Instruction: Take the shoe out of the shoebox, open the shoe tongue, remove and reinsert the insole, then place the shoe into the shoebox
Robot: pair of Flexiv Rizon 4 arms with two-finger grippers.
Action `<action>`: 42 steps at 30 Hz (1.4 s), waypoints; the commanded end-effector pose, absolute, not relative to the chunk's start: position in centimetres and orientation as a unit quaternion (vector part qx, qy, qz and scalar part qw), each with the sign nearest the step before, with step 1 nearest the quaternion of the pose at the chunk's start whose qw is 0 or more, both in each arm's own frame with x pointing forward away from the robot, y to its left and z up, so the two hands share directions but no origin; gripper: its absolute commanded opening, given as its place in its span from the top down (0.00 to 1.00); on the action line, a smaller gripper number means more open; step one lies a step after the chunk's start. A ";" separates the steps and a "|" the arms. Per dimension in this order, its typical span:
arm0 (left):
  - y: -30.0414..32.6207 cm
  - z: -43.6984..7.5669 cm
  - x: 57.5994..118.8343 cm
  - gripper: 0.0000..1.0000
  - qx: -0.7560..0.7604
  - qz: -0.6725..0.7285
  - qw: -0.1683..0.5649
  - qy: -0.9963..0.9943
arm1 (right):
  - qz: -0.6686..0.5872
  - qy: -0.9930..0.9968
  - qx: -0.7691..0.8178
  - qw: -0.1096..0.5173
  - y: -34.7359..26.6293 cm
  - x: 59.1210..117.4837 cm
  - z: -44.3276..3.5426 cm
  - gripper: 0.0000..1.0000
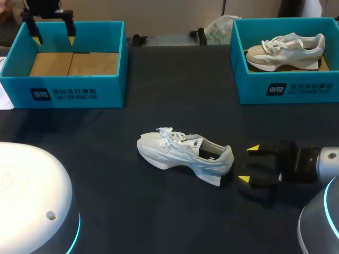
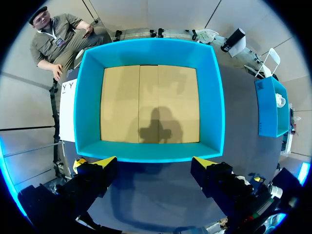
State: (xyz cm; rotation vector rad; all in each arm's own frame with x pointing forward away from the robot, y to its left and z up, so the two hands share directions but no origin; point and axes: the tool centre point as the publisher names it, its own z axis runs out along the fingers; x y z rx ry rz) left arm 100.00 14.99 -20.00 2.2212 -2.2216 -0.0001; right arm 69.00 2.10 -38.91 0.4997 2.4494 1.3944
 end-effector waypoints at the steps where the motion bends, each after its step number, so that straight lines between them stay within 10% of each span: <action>1: 15.0 -20.0 100.0 0.00 0.707 0.000 0.000 -0.707 | 0.473 0.836 0.204 0.186 3.2 69.0 -39.6 0.00; 42: 15.0 -20.0 100.0 0.00 0.707 0.000 0.000 -0.707 | 0.521 0.817 0.197 0.150 8.5 71.5 -41.8 0.00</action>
